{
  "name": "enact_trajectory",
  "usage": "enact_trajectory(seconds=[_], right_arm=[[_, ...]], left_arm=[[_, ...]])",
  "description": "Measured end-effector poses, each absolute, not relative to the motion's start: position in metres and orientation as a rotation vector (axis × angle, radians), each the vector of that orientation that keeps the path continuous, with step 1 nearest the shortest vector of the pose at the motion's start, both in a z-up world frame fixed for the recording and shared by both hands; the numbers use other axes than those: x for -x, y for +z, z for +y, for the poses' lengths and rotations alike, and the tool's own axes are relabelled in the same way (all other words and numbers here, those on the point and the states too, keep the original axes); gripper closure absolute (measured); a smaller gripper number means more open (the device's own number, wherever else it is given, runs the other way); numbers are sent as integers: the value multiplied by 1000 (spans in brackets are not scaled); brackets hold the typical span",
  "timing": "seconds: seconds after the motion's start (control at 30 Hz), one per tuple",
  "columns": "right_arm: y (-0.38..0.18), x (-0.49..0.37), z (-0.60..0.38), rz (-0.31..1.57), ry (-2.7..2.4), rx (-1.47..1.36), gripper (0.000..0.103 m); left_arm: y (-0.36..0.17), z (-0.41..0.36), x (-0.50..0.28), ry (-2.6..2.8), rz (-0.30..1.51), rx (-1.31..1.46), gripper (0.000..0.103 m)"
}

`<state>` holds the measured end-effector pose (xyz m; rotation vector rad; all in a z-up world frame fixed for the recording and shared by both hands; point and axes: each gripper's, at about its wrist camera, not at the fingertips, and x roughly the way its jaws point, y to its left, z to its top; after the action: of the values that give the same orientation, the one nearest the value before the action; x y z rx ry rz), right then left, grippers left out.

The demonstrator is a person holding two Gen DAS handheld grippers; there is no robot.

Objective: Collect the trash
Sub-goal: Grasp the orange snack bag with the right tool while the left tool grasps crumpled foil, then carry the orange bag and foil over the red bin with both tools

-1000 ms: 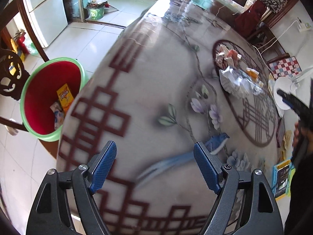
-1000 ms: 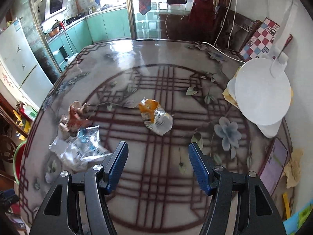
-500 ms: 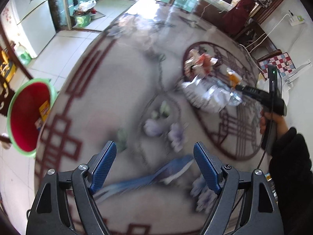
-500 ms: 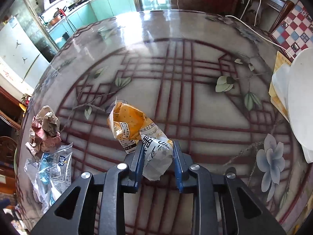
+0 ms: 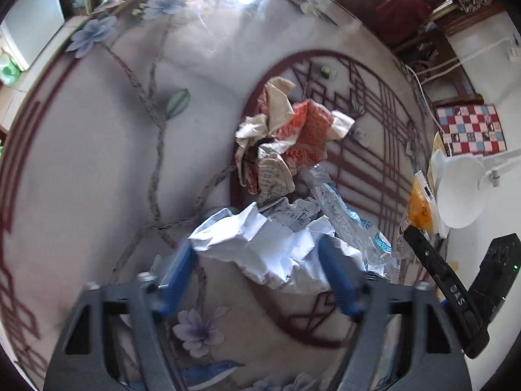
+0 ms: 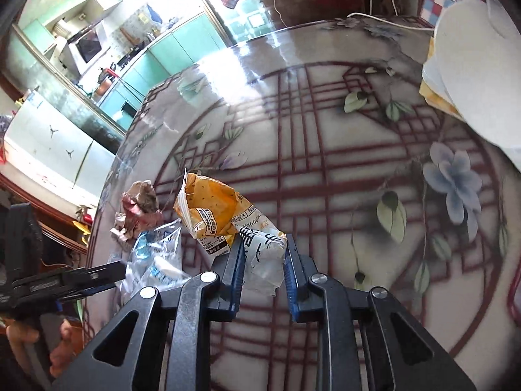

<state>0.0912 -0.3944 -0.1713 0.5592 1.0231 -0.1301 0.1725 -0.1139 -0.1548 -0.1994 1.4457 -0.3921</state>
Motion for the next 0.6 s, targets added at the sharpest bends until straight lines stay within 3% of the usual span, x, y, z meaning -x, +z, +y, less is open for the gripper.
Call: enact_trajectory(seconds=[0.13, 0.23, 0.6], right_arm=[[-169, -81, -392, 1012, -137, -593, 83], [-163, -76, -385, 996, -120, -616, 83], [-128, -58, -343, 962, -86, -566, 83]], left_arm=[[-148, -118, -167, -424, 1419, 172, 65], [-143, -111, -166, -429, 1417, 176, 69], [-100, -63, -122, -396, 1255, 103, 68]])
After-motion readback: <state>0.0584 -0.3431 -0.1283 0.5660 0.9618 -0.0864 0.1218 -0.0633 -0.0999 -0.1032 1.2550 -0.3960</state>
